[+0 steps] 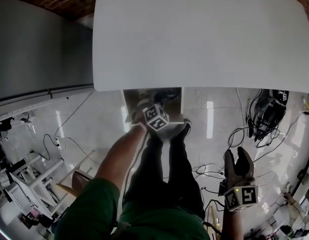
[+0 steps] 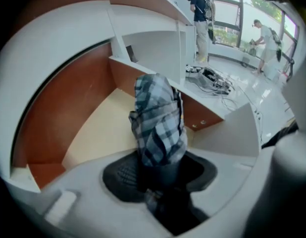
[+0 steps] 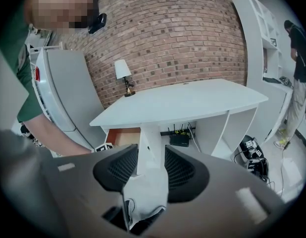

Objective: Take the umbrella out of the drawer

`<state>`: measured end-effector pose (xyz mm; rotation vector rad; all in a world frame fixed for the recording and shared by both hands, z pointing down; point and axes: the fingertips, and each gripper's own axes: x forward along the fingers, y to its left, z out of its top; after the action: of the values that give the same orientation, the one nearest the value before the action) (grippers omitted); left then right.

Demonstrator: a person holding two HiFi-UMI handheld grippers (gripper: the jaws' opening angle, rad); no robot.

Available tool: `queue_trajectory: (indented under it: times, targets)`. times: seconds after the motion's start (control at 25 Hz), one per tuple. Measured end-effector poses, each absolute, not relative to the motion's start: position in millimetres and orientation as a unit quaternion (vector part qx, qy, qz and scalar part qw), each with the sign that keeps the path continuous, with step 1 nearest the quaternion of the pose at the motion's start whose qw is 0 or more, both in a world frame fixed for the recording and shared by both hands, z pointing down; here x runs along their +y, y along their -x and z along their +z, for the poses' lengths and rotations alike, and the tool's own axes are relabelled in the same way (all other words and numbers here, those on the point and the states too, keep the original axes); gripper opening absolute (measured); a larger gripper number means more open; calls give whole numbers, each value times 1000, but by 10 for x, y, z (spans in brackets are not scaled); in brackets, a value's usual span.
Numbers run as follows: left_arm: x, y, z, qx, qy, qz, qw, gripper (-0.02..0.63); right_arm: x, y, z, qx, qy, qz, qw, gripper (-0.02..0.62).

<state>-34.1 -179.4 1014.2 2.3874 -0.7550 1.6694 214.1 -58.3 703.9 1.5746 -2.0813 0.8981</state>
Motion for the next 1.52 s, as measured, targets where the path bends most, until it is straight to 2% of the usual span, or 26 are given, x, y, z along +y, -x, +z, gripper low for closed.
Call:
queue_trajectory:
  times: [0.24,0.72,1.08,1.52]
  targets:
    - [-1569,362,9449,-260,-811,519,73,166,-612,-1928,6589,-756,-553,310,166,172]
    - [-1495,346,7511,-325,-844,422,63,169,-936,-1639,5589,-800,-529,266,96,172]
    - [-1633,485,6130,-405,-844,347,49,169,-1167,-1710,4991,-819,-522,229,71,170]
    - [-1963,764,5059,-473,-821,321,-8,169,-1264,-1805,4411,-840,-507,190,39,170]
